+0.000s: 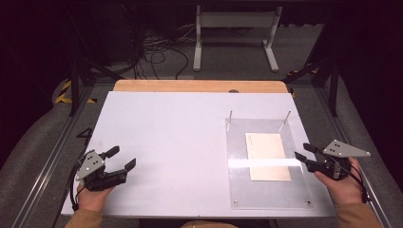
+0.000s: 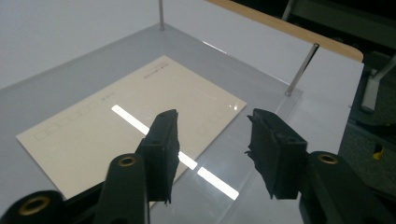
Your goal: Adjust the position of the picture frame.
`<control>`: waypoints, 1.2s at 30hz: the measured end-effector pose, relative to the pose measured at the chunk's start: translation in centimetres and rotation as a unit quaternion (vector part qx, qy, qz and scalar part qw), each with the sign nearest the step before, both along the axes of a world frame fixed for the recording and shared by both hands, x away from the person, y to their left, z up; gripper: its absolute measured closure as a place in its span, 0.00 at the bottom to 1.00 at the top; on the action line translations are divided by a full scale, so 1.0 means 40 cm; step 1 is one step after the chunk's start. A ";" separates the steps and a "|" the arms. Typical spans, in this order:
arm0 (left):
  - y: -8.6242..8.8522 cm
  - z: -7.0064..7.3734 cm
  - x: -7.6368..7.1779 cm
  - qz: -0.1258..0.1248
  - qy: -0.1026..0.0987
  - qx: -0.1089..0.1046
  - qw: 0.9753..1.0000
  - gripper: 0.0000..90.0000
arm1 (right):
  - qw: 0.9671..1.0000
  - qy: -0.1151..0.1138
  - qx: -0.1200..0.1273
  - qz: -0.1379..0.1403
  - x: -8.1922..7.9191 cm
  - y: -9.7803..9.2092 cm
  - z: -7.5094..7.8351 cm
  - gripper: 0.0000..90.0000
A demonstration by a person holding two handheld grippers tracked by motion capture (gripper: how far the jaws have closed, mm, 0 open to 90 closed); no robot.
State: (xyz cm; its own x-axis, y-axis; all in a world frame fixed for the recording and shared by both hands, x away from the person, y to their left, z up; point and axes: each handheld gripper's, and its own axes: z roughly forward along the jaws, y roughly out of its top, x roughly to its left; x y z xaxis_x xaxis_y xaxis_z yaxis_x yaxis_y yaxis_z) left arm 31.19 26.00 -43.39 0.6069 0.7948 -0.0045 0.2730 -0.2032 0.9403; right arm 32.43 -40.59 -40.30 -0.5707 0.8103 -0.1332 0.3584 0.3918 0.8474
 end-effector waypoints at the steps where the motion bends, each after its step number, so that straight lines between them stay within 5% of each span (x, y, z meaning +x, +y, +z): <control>1: 0.000 0.000 0.000 0.000 0.000 0.000 1.000 0.25 | 1.000 0.000 0.000 0.000 0.000 0.000 0.000 0.59; 7: 0.002 -0.001 0.001 0.003 0.001 -0.003 1.000 0.25 | 1.000 0.010 -0.003 -0.007 0.015 -0.015 0.009 0.64; 10: 0.002 -0.001 0.001 0.003 0.001 -0.003 1.000 0.25 | 0.999 0.033 0.011 -0.002 0.027 -0.017 0.008 0.79; 15: 0.004 0.000 -0.001 0.007 0.002 -0.003 1.000 0.25 | 0.998 0.059 -0.021 -0.013 0.040 -0.022 0.003 0.92; 19: 0.005 -0.001 -0.001 0.008 0.002 -0.003 1.000 0.25 | 0.996 0.086 -0.020 -0.021 0.047 -0.025 -0.006 0.96; 25: 0.006 -0.003 0.001 0.008 0.004 0.000 1.000 0.25 | 0.989 0.130 -0.041 -0.054 0.058 -0.036 -0.023 0.98; 36: 0.005 -0.005 0.002 0.011 0.006 0.002 1.000 0.25 | 0.979 0.186 -0.027 -0.071 0.063 -0.057 -0.069 0.99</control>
